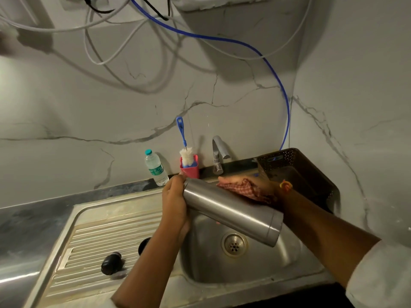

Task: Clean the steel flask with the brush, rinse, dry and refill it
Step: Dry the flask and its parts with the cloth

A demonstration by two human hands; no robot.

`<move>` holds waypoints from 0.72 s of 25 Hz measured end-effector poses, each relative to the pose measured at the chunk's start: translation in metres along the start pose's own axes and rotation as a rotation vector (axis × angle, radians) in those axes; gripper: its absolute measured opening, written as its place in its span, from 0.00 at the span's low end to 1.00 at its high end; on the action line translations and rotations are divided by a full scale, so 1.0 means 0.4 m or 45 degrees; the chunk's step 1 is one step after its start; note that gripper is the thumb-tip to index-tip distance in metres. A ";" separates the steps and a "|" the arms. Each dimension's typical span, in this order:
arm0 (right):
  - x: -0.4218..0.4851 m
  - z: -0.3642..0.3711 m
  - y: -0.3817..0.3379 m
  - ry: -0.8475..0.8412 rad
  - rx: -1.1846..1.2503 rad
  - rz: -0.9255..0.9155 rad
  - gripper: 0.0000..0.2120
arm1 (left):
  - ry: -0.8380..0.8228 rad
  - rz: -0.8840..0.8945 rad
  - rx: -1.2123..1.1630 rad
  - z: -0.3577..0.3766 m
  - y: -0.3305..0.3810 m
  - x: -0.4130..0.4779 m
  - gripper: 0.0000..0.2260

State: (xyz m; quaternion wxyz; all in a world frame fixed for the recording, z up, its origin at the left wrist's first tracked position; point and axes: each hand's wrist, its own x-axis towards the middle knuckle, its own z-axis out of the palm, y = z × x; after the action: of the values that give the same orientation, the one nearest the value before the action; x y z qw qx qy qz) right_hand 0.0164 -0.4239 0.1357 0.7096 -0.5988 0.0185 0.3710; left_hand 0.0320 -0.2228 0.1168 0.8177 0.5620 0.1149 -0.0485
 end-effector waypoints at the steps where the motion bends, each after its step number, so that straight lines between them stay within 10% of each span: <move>1: 0.004 0.001 0.033 -0.086 0.260 0.017 0.31 | 0.040 -0.072 -0.091 0.000 -0.004 0.006 0.04; 6: 0.019 0.058 0.090 -0.044 1.426 -0.390 0.31 | 0.131 0.114 -0.190 0.004 -0.011 0.033 0.12; 10: 0.106 0.075 0.071 0.371 1.265 -0.664 0.23 | 0.054 0.418 0.274 0.021 -0.052 -0.007 0.16; 18: 0.084 0.052 0.043 0.743 0.562 -0.930 0.24 | -0.520 0.174 0.480 0.030 -0.078 -0.079 0.18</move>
State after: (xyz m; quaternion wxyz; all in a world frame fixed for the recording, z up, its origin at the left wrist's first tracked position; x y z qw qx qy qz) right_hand 0.0226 -0.3888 0.1113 0.8676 -0.4807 0.0834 -0.0963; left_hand -0.0034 -0.2468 0.1003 0.7064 0.6891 -0.1014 -0.1258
